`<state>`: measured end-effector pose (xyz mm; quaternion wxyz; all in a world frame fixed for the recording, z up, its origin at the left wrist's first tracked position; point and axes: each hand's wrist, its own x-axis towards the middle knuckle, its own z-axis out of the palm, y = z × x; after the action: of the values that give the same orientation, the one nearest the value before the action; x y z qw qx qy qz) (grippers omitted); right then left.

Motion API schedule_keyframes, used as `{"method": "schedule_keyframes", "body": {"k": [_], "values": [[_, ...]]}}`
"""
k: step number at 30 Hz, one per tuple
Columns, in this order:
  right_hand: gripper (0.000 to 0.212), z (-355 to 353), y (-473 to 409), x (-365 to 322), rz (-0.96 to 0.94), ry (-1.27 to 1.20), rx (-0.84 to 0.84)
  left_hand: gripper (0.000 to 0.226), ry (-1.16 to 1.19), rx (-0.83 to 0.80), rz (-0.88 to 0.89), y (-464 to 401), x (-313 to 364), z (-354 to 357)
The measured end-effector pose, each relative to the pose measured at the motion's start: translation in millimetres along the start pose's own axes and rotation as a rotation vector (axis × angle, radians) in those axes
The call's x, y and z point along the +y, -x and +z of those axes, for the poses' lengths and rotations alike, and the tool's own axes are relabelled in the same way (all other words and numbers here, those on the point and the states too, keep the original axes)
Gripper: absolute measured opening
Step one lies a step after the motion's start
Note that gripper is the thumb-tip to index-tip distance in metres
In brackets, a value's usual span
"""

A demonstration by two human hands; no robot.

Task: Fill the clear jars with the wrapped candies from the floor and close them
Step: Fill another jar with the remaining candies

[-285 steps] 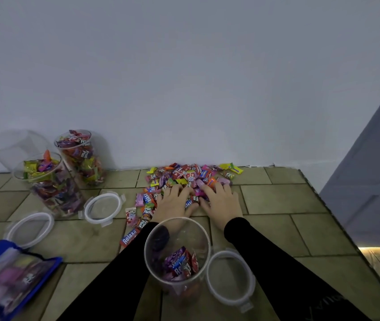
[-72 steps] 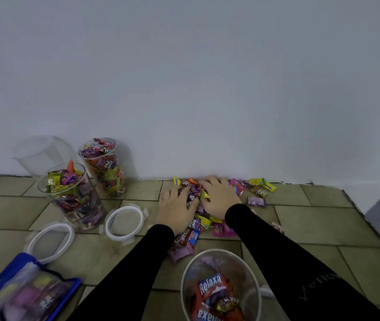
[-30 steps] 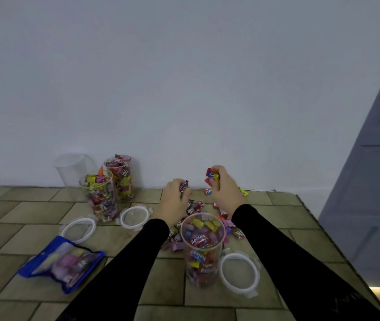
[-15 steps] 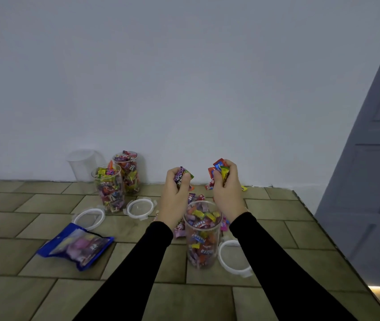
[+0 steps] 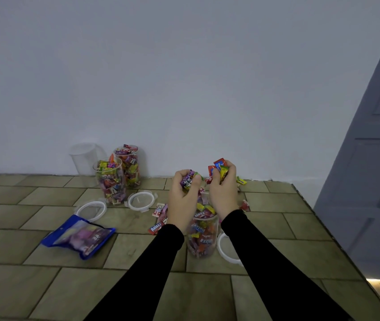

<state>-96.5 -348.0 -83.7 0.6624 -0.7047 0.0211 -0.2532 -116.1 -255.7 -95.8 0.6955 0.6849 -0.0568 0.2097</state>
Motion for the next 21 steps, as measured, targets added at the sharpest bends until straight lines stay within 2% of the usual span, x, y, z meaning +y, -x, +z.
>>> {"method": "schedule_keyframes", "body": {"k": [10, 21], "values": [[0.027, 4.4, -0.8, -0.4, 0.020, 0.036, -0.017, 0.022, -0.011, -0.001, 0.048, -2.0, -4.2, -1.5], [0.026, 5.0, 2.5, -2.7, 0.019, -0.017, 0.065, 0.029, 0.049, -0.054, 0.052, -1.6, -4.7, -3.1]]}}
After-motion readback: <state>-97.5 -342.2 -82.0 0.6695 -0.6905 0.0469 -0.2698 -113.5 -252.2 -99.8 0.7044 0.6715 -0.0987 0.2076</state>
